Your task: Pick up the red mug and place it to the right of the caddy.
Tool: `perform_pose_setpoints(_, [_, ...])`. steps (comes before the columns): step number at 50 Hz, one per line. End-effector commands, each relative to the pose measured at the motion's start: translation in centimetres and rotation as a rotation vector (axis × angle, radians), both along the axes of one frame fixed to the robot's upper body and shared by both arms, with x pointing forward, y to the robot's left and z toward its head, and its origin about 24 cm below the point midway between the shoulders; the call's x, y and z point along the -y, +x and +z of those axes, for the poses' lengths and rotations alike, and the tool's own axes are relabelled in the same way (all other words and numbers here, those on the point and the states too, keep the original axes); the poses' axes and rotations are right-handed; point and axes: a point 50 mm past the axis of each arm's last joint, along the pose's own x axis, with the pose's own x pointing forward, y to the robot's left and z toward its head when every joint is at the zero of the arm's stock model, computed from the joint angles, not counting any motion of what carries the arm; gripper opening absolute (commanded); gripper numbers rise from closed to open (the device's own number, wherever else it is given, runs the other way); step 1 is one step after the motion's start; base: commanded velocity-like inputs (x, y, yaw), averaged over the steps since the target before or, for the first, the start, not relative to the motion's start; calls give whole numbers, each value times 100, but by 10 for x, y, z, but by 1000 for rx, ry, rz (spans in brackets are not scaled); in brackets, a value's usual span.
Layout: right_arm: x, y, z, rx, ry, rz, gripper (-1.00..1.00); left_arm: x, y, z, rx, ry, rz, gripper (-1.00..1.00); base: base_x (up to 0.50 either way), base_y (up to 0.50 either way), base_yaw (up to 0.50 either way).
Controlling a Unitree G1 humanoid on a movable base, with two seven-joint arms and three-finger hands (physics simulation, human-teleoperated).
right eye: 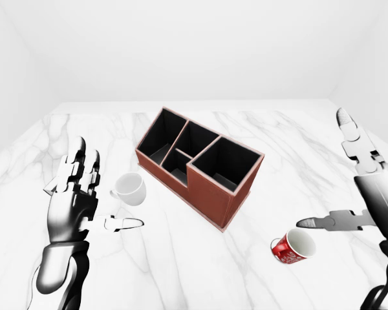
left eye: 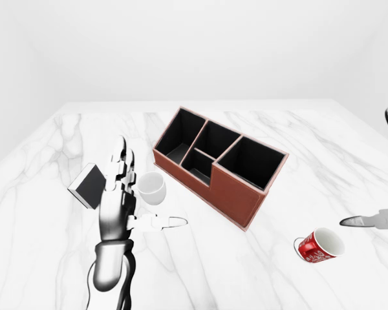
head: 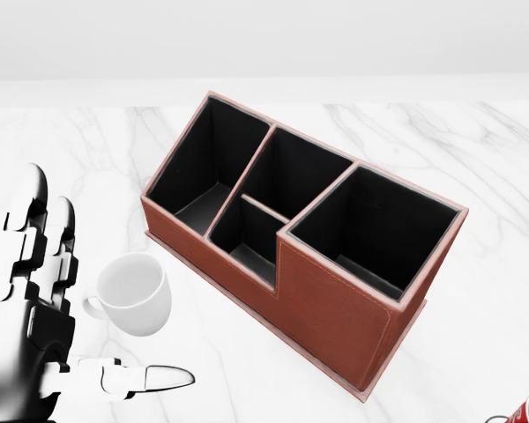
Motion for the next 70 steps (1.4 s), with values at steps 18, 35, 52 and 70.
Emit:
perform_pose_setpoints(18, [6,-12,-54,-185,1,-92,100,1,2,-3,-11,-1,7,100,0,0,0])
perform_pose_setpoints(35, [19,-32,-80,-269,105,-185,100,1,2,-3,-12,0,8,100,0,0,0])
perform_pose_setpoints(52, [39,-41,-128,-476,212,-279,100,3,3,-5,-22,3,3,100,0,0,0])
perform_pose_setpoints(70, [49,-30,-139,-569,174,-283,100,3,3,-5,-20,2,3,100,0,0,0])
